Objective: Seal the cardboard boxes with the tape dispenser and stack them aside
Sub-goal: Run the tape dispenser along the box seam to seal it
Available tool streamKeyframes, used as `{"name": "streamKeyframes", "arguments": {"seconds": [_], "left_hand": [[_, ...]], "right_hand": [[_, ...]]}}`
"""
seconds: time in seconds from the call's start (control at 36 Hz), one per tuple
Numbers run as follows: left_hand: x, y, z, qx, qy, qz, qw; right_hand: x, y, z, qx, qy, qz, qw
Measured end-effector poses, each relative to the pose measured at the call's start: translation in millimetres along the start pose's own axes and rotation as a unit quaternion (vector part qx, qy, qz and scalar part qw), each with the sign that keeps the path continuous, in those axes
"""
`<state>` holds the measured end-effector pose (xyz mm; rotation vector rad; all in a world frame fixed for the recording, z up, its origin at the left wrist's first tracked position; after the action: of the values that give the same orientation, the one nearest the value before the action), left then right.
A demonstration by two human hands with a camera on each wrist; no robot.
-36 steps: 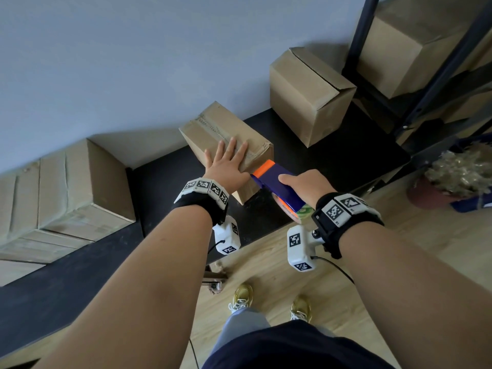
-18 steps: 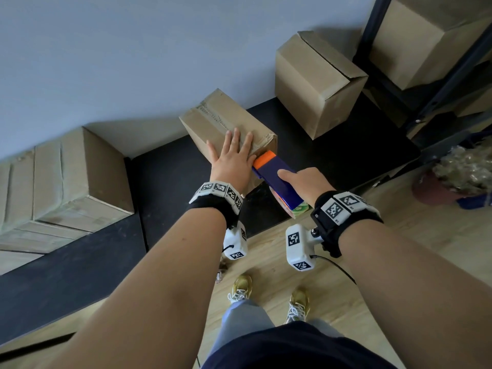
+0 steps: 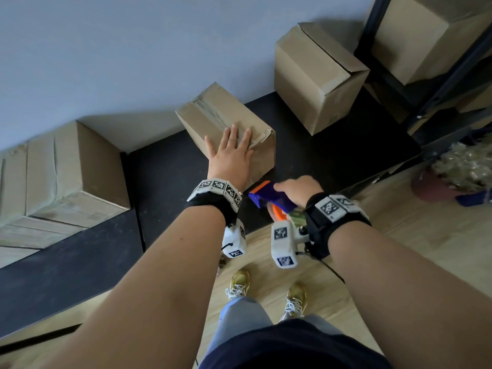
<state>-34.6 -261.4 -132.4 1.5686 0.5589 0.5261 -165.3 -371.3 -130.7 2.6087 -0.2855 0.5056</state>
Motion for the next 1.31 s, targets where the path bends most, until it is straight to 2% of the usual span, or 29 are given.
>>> {"name": "streamKeyframes", "arguments": {"seconds": [0.11,0.25,0.56,0.69,0.81,0.83,0.89,0.94,1.11,1.31], "left_hand": [[0.4,0.8,-2.0,-0.002,0.006,0.007,1.0],[-3.8,1.4,-0.4,0.011,0.024,-0.004,1.0],[-16.3,-5.5,4.1,-0.02,0.072,-0.015,0.997],[-19.5,0.7,0.8,-0.018,0.086,-0.061,0.994],[-9.5,23.0,-2.6,-0.097,0.094,-0.175,0.975],[-2.5,28.1,-3.7,-0.099,0.1,-0.192,0.971],[12.7,33.6,-5.2,-0.062,0.086,-0.158,0.982],[24.2,31.8,-5.6,-0.007,0.033,-0.078,0.996],[25.9,33.3,-6.0,0.075,-0.011,-0.031,0.997],[15.5,40.3,-10.2,0.054,0.03,0.027,0.998]], "right_hand": [[-9.5,-2.4,3.7,-0.03,-0.01,0.027,0.999],[5.9,16.7,2.8,-0.057,0.0,0.063,0.996],[0.5,25.1,3.3,-0.056,0.007,0.072,0.996],[0.7,33.7,-4.5,-0.066,0.014,0.07,0.995],[8.1,36.7,-13.1,-0.065,0.028,0.084,0.994],[10.2,37.6,-15.5,-0.065,0.031,0.084,0.994],[15.1,39.6,-17.2,-0.067,0.045,0.089,0.993],[18.8,41.5,-18.9,-0.067,0.058,0.09,0.992],[27.4,45.2,-24.9,-0.079,0.091,0.073,0.99],[30.1,50.2,-24.2,-0.088,0.107,0.071,0.988]]}}
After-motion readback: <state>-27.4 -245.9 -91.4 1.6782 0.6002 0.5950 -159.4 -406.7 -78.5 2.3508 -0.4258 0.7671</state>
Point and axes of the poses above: each hand's wrist, its own z-axis towards the middle knuckle, its own y-axis out of the back of the hand, x = y × z, the point moved 2 cm from there along z, towards the middle knuckle, and after that the axes turned 13 degrees about -y, right-handed, at the moved point
